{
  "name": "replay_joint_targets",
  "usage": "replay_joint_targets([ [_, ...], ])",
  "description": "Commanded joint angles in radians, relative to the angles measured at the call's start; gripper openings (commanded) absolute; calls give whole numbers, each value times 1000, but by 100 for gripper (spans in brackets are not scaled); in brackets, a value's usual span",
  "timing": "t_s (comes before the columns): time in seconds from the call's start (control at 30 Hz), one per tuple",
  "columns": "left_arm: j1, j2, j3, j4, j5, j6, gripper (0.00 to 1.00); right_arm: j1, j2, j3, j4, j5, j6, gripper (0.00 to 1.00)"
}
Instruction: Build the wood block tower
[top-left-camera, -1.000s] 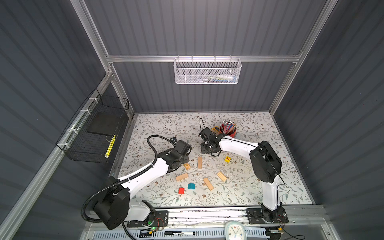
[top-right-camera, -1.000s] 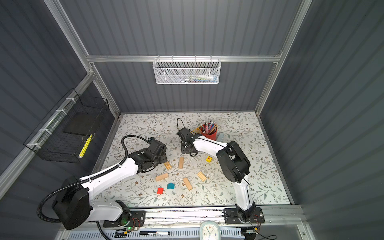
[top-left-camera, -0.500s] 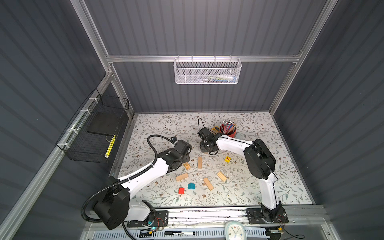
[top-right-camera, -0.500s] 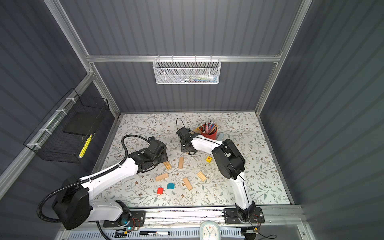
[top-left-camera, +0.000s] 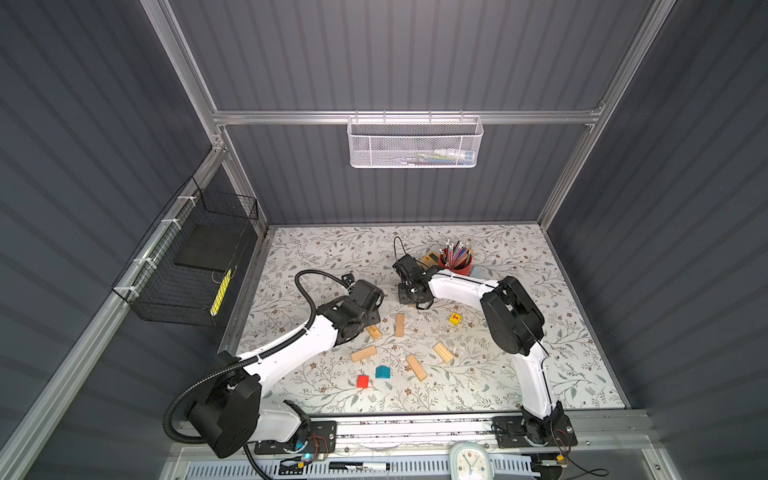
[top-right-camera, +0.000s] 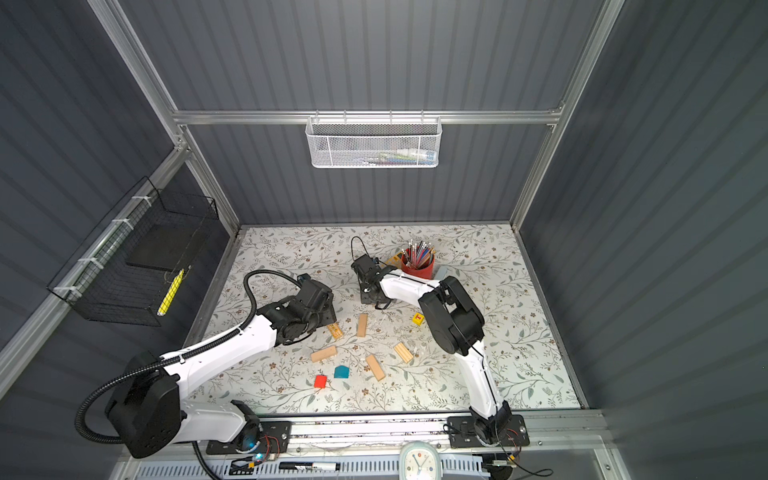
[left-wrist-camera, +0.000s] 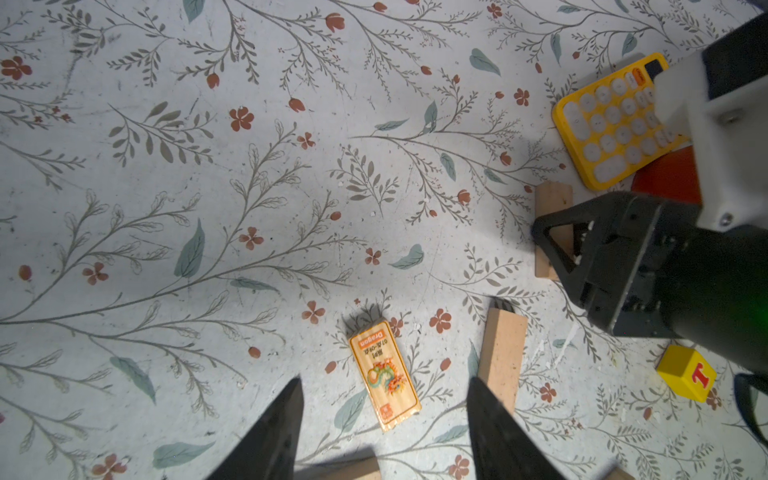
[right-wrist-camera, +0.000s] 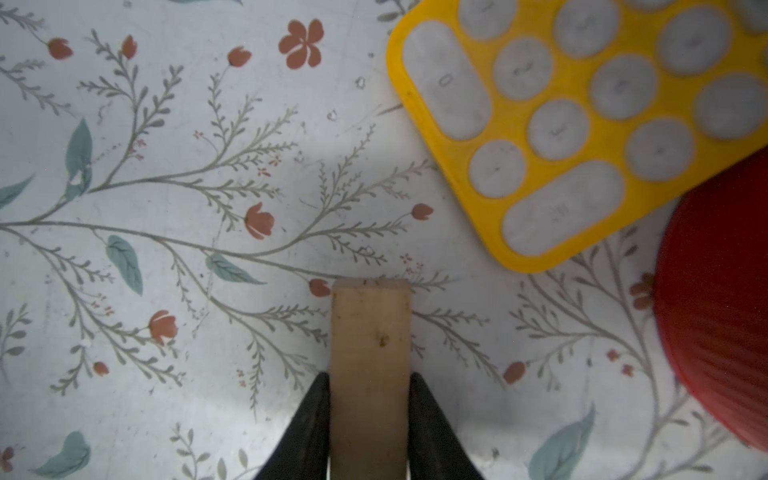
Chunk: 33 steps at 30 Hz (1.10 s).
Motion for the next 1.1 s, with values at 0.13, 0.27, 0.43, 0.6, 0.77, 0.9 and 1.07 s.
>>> replay_joint_targets([
  [0.13, 3, 10, 17, -4, 53, -4, 62, -5, -77, -51, -9, -6, 4, 24],
  [0.27, 3, 8, 16, 11, 108, -6, 61, -4, -151, -127, 0, -17, 19, 23],
  [0.43, 3, 5, -2, 37, 186, -17, 58, 5, -259, -263, 43, -63, 86, 21],
  [0.6, 1, 3, -39, 89, 246, -39, 55, 29, -329, -360, 62, -90, 156, 20],
  [0.77, 1, 17, -53, 118, 286, -55, 54, 73, -373, -445, 119, -87, 226, 18],
  [0.9, 1, 35, -64, 148, 309, -64, 52, 105, -378, -475, 142, -86, 269, 17],
  [1.07, 0, 48, -76, 175, 317, -75, 50, 134, -374, -488, 155, -56, 306, 15],
])
